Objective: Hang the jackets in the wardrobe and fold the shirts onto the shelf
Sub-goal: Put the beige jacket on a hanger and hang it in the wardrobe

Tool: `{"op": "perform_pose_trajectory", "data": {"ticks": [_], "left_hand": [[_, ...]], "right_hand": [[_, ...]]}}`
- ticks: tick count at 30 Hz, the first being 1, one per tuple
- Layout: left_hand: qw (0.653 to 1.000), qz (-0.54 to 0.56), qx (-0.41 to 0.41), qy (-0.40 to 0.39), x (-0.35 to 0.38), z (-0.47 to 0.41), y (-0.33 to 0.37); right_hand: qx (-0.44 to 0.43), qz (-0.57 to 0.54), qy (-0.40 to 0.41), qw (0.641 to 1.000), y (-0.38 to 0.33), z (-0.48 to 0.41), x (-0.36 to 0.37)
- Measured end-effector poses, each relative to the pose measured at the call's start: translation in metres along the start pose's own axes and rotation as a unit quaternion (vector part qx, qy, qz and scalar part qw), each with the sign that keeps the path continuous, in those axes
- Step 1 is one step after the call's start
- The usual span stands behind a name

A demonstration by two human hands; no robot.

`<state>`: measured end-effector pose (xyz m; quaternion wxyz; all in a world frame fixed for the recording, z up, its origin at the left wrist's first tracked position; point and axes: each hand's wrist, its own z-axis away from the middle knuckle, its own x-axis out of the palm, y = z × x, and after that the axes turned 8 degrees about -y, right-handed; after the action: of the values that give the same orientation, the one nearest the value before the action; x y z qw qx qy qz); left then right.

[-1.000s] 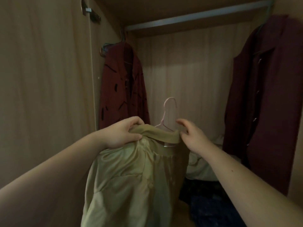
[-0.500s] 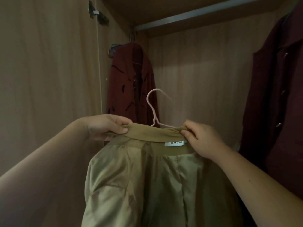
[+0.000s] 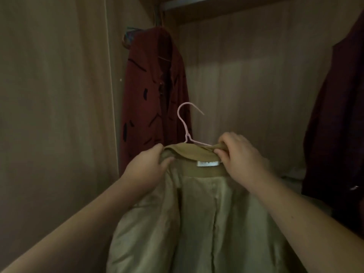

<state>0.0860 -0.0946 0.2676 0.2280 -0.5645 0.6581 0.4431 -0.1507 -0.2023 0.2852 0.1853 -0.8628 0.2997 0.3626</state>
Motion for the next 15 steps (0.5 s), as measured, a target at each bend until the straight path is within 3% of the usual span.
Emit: {"op": "perform_pose_trajectory", "data": {"ticks": [2, 7, 12, 15], "left_hand": [[0.998, 0.060, 0.026, 0.001, -0.003, -0.018, -0.016], [0.986, 0.130, 0.090, -0.047, -0.015, -0.057, -0.049], [0.977, 0.139, 0.121, -0.108, -0.017, -0.084, -0.047], [0.962, 0.144, 0.156, -0.170, -0.018, -0.092, -0.040]], "right_hand": [[-0.011, -0.046, -0.031, 0.998, 0.011, -0.012, 0.000], [0.095, -0.048, -0.223, 0.969, 0.033, -0.033, -0.008], [0.035, 0.119, -0.135, 0.983, 0.023, -0.052, 0.008], [0.026, 0.138, -0.078, 0.987, 0.023, -0.053, 0.014]]}}
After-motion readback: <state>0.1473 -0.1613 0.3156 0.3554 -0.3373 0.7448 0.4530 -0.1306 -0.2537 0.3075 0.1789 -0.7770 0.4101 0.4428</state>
